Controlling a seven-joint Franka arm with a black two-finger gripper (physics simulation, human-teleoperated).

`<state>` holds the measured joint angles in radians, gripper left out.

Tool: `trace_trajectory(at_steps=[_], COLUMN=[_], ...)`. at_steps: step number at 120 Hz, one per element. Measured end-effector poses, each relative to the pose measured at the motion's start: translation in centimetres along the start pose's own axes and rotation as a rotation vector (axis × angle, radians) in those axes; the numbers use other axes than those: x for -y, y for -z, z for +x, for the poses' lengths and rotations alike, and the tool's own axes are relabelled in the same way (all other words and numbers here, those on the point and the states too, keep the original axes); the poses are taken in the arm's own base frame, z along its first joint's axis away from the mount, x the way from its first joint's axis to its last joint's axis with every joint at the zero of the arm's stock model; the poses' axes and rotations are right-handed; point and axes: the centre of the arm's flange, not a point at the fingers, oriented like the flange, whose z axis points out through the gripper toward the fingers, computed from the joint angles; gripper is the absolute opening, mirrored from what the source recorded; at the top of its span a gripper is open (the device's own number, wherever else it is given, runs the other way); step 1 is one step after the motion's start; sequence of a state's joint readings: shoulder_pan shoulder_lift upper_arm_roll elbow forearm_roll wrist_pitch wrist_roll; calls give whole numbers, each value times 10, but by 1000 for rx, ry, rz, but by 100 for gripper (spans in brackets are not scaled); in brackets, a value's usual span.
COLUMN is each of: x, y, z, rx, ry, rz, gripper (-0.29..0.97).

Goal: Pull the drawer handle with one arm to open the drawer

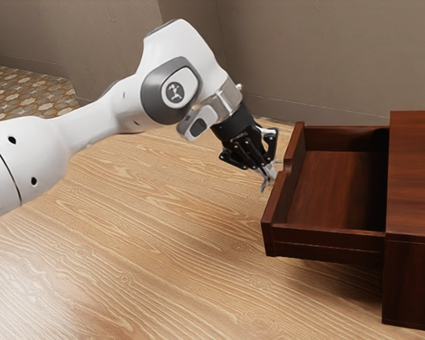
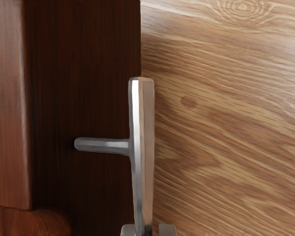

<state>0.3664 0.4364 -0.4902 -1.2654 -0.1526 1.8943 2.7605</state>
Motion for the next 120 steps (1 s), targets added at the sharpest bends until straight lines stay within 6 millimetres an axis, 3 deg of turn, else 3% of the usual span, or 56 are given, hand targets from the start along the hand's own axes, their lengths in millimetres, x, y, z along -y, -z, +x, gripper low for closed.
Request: trace_trajectory(at_steps=[23, 35, 61, 74, 85, 94, 102, 120], x=[-1, 14, 18, 16, 11, -3, -19, -26], y=[2, 2, 12, 50, 115, 154, 168, 182], z=[1, 10, 14, 27, 50, 63, 67, 92], rx=[1, -9, -1, 39, 117, 155, 171, 158], ry=[4, -18, -20, -12, 24, 99, 197, 470], rz=[-13, -3, -1, -24, -81, -129, -207, -330], gripper=[-4, 5, 16, 19, 21, 25, 32, 50])
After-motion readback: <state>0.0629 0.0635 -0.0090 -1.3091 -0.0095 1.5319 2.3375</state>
